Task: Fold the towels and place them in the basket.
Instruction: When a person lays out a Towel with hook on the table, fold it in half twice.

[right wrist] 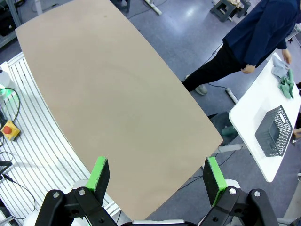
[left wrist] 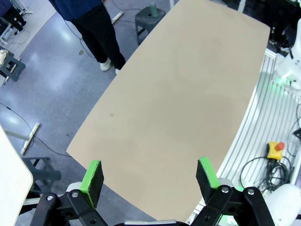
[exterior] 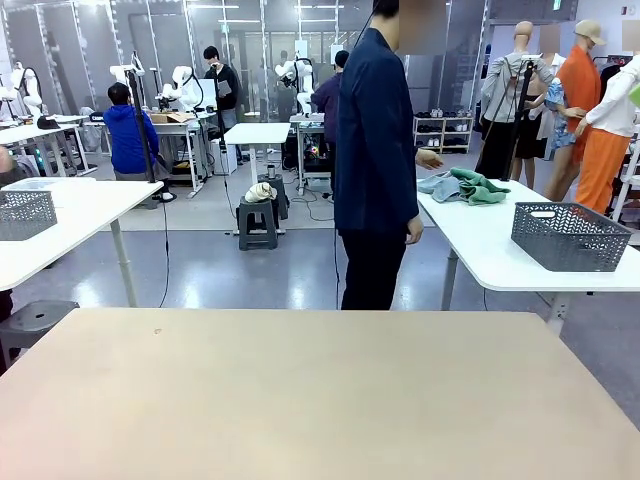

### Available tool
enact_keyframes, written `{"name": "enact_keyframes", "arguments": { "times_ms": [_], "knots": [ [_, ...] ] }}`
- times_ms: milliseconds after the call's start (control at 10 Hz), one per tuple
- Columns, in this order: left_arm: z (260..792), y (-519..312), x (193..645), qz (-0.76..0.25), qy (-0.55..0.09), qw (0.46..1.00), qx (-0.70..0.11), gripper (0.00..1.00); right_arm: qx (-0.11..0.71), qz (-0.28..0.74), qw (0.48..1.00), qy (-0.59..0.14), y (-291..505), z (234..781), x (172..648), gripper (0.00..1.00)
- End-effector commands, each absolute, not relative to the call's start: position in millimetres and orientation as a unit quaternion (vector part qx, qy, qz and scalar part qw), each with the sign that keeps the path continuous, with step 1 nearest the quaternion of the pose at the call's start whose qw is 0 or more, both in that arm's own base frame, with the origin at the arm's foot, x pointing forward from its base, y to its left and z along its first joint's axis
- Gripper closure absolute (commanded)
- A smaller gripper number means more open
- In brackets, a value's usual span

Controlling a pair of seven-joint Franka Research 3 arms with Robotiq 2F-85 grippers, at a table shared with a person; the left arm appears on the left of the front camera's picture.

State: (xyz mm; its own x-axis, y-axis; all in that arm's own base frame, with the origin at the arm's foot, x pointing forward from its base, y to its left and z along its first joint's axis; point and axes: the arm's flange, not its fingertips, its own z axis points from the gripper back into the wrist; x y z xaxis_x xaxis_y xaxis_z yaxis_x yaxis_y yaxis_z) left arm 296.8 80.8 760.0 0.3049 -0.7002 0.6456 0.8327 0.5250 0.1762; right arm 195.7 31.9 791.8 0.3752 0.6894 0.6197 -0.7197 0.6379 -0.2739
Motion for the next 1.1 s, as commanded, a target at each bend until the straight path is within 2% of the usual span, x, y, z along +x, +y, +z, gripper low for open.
{"name": "enact_keyframes", "arguments": {
  "times_ms": [0,1000],
  "knots": [
    [760.1,80.7,296.4,-0.481,-0.346,0.8,-0.095,0.0,0.022,0.427,0.828,-0.363,32.6,791.8,195.6,0.0],
    [760.1,80.7,296.4,-0.481,-0.346,0.8,-0.095,0.0,0.022,0.427,0.828,-0.363,32.6,791.8,195.6,0.0]
  ]
}}
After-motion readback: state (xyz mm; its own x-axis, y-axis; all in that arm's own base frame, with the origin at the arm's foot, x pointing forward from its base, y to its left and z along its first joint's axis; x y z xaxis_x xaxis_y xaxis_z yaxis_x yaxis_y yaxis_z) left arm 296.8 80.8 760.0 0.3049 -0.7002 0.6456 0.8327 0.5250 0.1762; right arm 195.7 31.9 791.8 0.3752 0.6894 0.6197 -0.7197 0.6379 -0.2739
